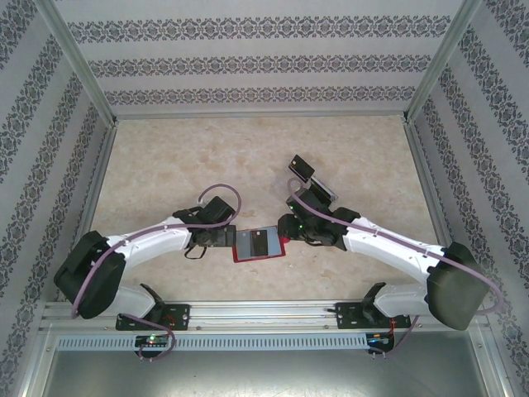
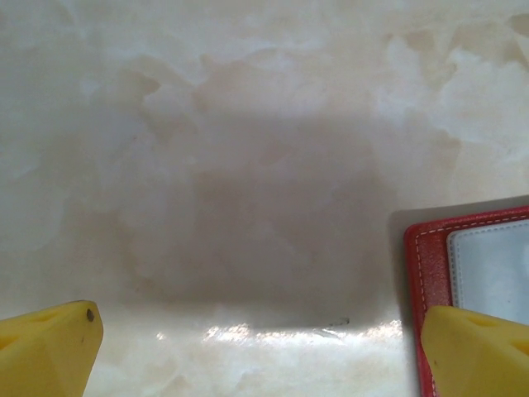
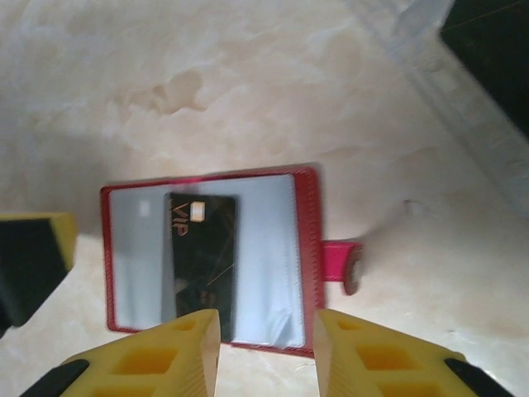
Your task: Put the credit cards into the card holder
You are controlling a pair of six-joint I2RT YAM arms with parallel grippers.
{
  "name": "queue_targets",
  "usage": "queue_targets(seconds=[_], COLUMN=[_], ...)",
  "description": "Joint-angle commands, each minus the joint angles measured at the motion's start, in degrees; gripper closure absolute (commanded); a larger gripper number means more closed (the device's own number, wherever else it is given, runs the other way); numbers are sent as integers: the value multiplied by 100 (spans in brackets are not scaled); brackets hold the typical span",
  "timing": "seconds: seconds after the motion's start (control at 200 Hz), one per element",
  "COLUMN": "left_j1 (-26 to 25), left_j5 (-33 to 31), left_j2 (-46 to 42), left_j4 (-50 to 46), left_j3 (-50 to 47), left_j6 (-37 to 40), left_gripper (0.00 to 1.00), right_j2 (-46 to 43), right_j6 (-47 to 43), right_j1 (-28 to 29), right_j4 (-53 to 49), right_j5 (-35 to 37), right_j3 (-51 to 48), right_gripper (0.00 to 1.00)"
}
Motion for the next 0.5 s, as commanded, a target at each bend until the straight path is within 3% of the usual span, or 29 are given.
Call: queue_targets(seconds=[0.0, 0.5], left_j1=[36, 25], left_j5=[21, -38], left_j2=[160, 464], left_j4=[197, 354], left_j3=[194, 25], left_j6=[153, 144], left_gripper=[0, 0], right_j2=[221, 1349], right_j6=[88, 281], right_j1=[195, 460], right_j4=[283, 1076], right_j5=[-368, -551], right_j3=[80, -28], right_gripper=[66, 73])
